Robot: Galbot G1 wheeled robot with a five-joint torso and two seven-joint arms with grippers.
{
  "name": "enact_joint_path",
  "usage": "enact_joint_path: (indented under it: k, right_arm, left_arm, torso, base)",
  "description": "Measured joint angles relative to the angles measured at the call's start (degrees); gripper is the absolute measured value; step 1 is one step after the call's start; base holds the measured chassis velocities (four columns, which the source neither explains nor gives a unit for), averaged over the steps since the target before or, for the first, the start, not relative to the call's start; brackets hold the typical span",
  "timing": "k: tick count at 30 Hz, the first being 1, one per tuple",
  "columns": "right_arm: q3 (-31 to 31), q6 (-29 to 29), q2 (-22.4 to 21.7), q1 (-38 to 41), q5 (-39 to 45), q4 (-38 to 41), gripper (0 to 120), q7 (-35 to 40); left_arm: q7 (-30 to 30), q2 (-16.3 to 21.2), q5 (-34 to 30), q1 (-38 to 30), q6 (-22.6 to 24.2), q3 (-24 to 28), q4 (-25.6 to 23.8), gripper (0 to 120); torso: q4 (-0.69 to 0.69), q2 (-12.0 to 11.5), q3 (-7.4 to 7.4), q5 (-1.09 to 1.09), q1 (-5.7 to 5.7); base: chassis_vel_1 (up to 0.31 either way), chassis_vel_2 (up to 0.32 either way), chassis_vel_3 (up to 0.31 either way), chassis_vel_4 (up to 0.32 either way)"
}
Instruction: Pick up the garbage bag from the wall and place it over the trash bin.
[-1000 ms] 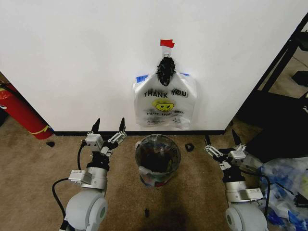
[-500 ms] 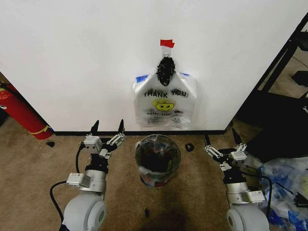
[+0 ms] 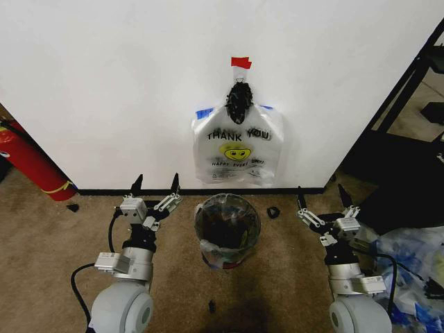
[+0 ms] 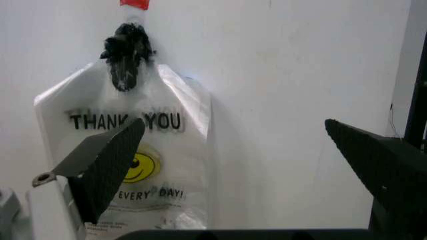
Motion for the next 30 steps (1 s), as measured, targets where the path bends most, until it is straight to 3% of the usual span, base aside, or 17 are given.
enact_joint_path:
  k: [30]
  right_arm:
    - [-1.0,1.9,0.4,0.0,0.0,0.5,100,-0.2]
  left_arm:
    - [-0.6,-0.1,-0.3,1.9,-0.4,-0.6,-0.7,100]
  torso:
    - [0.00,0.0,0.00,0.00,0.00]
  base:
    - [0.000,0.000,0.000,0.000]
